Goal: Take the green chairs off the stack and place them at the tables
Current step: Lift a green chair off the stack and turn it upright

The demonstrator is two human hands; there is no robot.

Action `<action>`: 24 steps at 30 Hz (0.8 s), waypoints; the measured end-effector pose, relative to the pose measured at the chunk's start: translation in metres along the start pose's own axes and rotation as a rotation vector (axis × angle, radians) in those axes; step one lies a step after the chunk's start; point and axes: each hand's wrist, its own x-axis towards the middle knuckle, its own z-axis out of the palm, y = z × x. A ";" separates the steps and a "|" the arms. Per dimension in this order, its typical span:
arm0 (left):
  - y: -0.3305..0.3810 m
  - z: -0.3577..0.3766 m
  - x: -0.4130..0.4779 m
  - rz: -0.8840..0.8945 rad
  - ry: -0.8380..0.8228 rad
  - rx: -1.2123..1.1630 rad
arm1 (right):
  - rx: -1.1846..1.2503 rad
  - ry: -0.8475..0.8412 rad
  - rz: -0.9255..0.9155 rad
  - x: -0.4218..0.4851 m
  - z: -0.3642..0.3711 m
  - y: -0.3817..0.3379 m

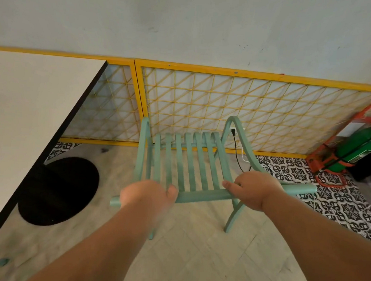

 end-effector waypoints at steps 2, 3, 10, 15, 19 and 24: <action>0.012 -0.001 -0.005 0.005 -0.014 0.007 | -0.018 -0.008 -0.001 0.001 0.000 0.008; 0.018 -0.002 -0.007 0.018 -0.036 0.005 | -0.028 -0.014 -0.002 0.001 -0.001 0.013; 0.055 -0.003 -0.020 0.071 -0.138 -0.109 | -0.197 0.029 -0.062 0.011 -0.004 0.050; 0.081 0.001 -0.027 0.116 -0.135 -0.061 | -0.273 0.036 -0.033 0.018 -0.008 0.070; 0.096 0.002 -0.029 0.074 -0.115 -0.105 | -0.295 0.041 0.045 0.023 -0.012 0.079; 0.113 0.004 -0.023 0.055 -0.128 -0.149 | -0.283 0.004 0.093 0.032 -0.020 0.090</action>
